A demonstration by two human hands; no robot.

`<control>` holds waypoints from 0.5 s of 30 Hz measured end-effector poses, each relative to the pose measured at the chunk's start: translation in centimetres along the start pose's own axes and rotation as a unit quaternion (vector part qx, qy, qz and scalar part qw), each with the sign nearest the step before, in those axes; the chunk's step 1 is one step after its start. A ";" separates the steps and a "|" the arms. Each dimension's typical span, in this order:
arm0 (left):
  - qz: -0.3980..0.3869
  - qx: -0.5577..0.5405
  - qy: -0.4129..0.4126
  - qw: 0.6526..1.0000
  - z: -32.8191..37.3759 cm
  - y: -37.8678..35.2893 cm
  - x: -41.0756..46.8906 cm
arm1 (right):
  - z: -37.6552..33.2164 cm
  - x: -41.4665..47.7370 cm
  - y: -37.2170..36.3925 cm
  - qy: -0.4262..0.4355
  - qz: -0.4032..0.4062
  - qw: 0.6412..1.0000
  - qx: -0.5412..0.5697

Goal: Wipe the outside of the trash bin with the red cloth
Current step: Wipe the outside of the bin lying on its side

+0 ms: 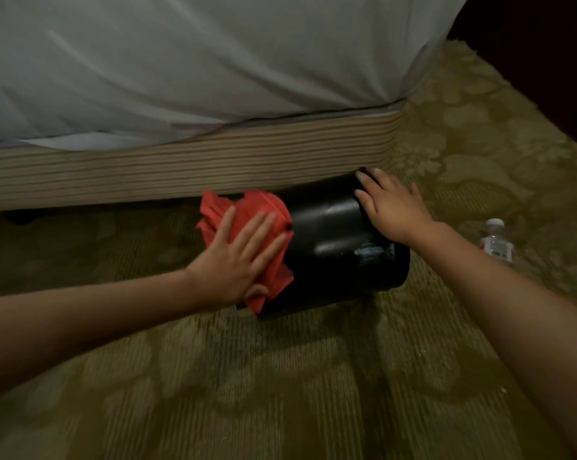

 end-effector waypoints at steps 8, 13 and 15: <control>-0.022 -0.046 -0.005 0.999 -2.5 -1.2 1.2 | -0.1 0.7 -0.1 -0.014 0.013 1.000 0.006; -0.111 -0.163 0.153 0.968 -5.4 -2.8 2.8 | 0.1 0.5 -0.1 -0.011 0.019 1.000 0.005; -0.052 -0.110 0.088 0.989 -3.4 -1.8 1.4 | 0.0 0.2 0.0 -0.008 0.015 1.000 0.007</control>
Point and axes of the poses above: each hand's wrist, its own x-axis towards the middle knuckle, its own y-axis out of the back of the hand, z = x × y, the point moved 5 cm from there along x, towards the middle knuckle
